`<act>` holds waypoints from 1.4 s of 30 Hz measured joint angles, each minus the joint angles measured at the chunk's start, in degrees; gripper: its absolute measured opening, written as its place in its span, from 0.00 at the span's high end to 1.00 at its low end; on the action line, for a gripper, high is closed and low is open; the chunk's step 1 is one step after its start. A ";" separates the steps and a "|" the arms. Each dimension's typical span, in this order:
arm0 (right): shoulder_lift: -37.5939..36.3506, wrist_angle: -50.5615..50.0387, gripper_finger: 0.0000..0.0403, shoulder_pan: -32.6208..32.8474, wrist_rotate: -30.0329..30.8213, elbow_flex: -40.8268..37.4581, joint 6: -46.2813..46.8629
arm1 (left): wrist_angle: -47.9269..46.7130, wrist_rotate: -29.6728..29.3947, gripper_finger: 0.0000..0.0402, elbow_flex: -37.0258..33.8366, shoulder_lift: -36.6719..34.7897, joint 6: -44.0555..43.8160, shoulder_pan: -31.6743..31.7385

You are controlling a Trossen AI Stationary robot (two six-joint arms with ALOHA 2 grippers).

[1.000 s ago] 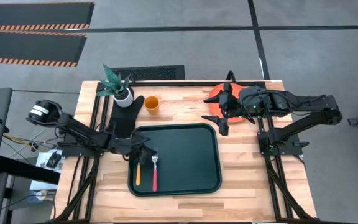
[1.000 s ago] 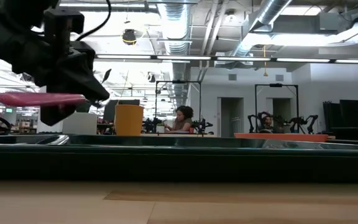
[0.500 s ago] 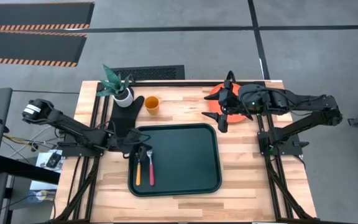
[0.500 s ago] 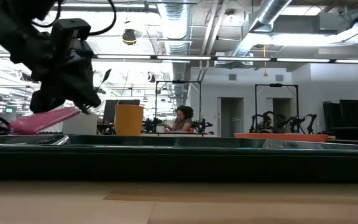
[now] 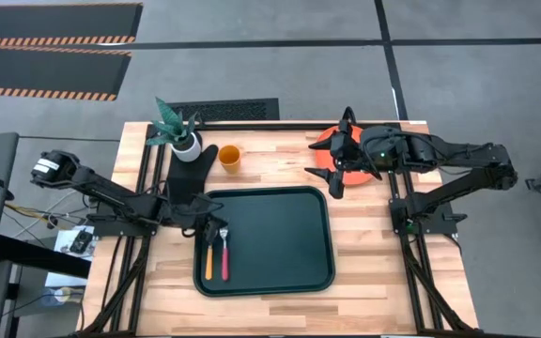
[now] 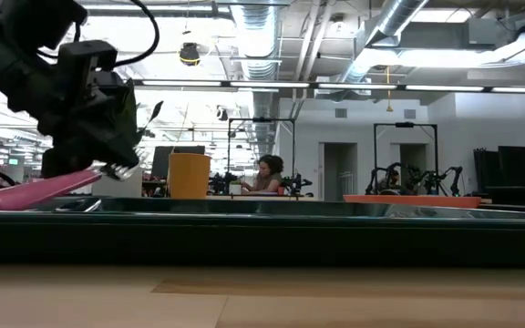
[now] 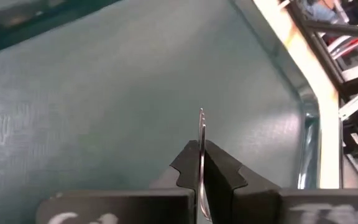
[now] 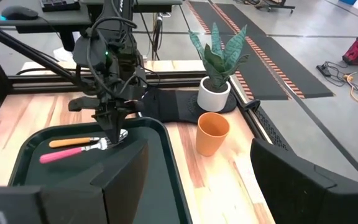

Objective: Pick and place plate/cup/fork/spoon on tray
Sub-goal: Put the pink fork to the right of the yellow spoon on the black serving tray, then put the yellow cup on the top right of the black serving tray

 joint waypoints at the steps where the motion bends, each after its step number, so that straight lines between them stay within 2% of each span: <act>1: 0.00 0.00 0.25 0.00 0.00 0.00 0.00 | 0.26 0.01 1.00 0.02 -0.02 0.72 0.20; 9: 0.00 0.00 0.25 0.00 0.02 0.00 0.00 | -3.41 1.39 1.00 0.04 -0.02 2.17 2.76; 13: 0.00 0.00 0.25 0.00 0.03 0.00 0.00 | -1.82 3.63 1.00 0.04 -0.02 2.65 3.70; 19: 0.00 0.00 0.25 0.00 0.04 0.00 -0.07 | -2.29 2.81 1.00 0.04 0.00 2.76 3.70; 32: 0.00 -0.03 0.25 0.00 0.10 0.00 -0.46 | 1.50 6.25 0.98 0.06 5.64 0.75 3.67; 39: 0.00 -0.04 0.25 0.00 0.12 0.00 -0.50 | 1.89 4.87 0.94 0.06 6.21 0.11 3.67; 42: 0.00 -0.07 0.25 0.00 0.13 0.00 -0.50 | 1.88 2.47 0.92 0.06 6.21 -1.22 3.67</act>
